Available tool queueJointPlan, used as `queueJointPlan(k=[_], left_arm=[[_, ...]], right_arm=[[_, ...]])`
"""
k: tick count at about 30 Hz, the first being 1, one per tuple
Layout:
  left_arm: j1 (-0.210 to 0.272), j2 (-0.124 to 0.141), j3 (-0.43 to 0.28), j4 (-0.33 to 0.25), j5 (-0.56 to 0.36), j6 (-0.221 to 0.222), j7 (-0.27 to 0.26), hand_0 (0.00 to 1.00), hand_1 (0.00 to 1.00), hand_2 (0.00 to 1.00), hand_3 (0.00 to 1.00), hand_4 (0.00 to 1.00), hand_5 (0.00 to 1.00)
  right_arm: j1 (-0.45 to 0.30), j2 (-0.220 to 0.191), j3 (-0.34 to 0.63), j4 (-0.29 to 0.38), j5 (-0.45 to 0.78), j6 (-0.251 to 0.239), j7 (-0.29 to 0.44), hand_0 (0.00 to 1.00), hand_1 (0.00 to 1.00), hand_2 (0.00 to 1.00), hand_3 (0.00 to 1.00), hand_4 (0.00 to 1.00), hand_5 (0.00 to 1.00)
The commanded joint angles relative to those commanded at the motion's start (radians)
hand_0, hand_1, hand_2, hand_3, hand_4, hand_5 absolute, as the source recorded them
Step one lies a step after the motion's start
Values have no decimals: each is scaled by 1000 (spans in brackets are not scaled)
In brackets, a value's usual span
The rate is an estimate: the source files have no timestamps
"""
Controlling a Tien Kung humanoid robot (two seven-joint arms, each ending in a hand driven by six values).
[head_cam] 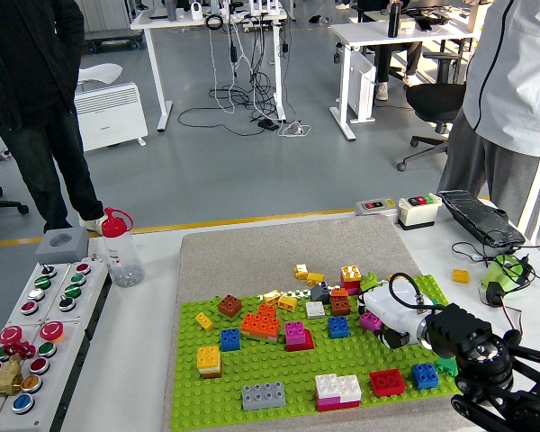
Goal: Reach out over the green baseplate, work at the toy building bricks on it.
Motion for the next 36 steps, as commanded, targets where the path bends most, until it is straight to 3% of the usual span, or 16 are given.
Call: queueJointPlan(k=[17,30,36], left_arm=[[-1,0,-1,0,0,0,0,728,781,799,670,477,998],[-1,0,-6,0,3,0,1,728,781,800,670,477,998],[0,0,-8,0,4,0,0,728,781,800,670,478,998]], right_arm=[[-6,-6,3,6,17,-29,15,120,338,576,547,561,80],[-30,-43,42,80,39,-30,16,112,338,572,542,540,78],[-55,-71,73,147,41,-16,-6,111,338,571,541,535,83]])
